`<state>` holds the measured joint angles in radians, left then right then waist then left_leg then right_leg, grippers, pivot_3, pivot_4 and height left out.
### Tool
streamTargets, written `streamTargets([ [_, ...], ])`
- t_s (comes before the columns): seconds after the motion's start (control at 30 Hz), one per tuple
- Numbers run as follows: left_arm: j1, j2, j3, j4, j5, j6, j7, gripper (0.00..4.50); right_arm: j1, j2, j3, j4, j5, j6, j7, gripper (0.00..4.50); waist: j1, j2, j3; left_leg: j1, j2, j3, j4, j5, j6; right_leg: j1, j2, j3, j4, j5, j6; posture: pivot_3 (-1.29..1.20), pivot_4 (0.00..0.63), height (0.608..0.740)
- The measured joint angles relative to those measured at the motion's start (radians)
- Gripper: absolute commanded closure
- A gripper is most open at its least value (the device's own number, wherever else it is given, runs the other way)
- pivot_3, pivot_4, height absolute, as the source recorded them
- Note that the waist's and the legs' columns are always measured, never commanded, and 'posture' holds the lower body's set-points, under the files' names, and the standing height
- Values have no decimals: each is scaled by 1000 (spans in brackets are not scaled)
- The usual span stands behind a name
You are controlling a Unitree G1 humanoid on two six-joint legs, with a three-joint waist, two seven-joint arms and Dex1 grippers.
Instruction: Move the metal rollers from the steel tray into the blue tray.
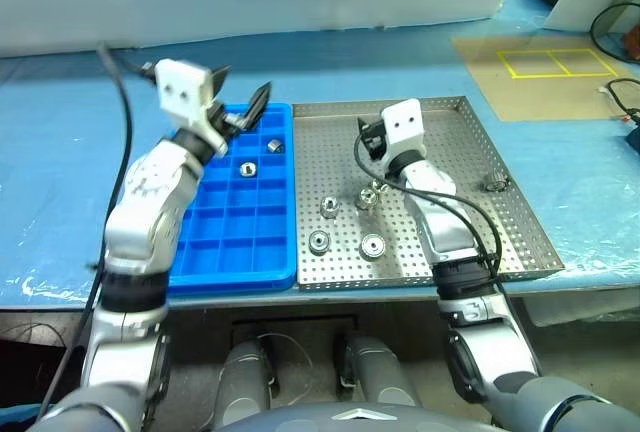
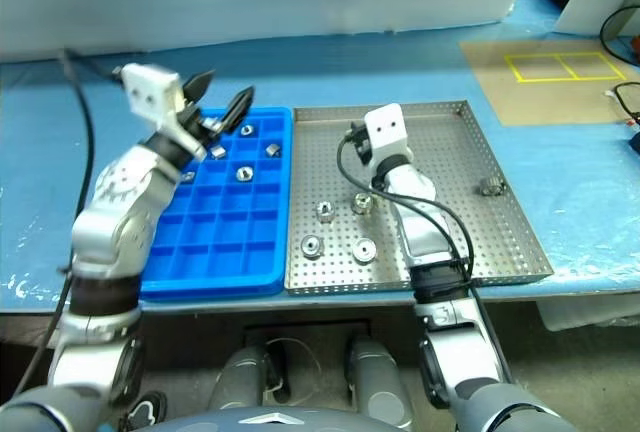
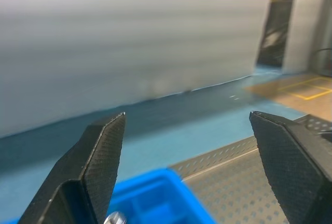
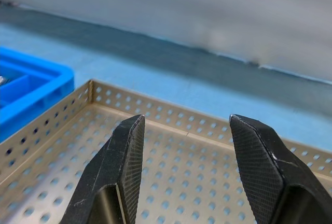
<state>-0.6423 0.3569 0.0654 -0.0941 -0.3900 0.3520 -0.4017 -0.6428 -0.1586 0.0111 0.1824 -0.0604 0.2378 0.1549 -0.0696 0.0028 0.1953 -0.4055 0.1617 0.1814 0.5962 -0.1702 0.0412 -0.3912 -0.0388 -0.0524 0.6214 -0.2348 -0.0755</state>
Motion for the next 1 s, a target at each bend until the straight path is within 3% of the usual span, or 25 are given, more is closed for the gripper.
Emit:
streamTargets([
  [0.2,-89,57,-192,311,64,-72,-389,467,-94,-82,-49,52,82,-66,114,1854,-24,2,0,-3,0,2,-1,-1,9,-3,0,1,-1,0,-1,-558,150,740],
  [0.43,-136,52,-280,455,88,-118,-675,467,-88,-254,-47,28,234,-17,454,1854,-40,2,0,-10,0,2,2,-3,13,-7,-1,1,-1,0,-1,-677,150,740],
  [0.7,-198,24,-358,634,185,-190,-862,467,178,-520,-11,-187,355,143,821,1854,-85,3,0,0,-1,2,2,-6,20,9,-1,-1,-16,1,1,-759,150,740],
  [0.83,-215,34,-402,667,249,-233,-931,467,264,-555,2,-316,394,210,870,1854,-127,3,0,-1,-1,1,2,-7,21,9,-1,-2,-17,1,2,-781,150,740],
  [1.0,-219,53,-450,731,342,-298,-968,467,300,-518,31,-387,385,227,811,1854,-179,3,0,-1,-1,1,2,-7,21,9,0,-3,-17,1,3,-794,150,740],
])
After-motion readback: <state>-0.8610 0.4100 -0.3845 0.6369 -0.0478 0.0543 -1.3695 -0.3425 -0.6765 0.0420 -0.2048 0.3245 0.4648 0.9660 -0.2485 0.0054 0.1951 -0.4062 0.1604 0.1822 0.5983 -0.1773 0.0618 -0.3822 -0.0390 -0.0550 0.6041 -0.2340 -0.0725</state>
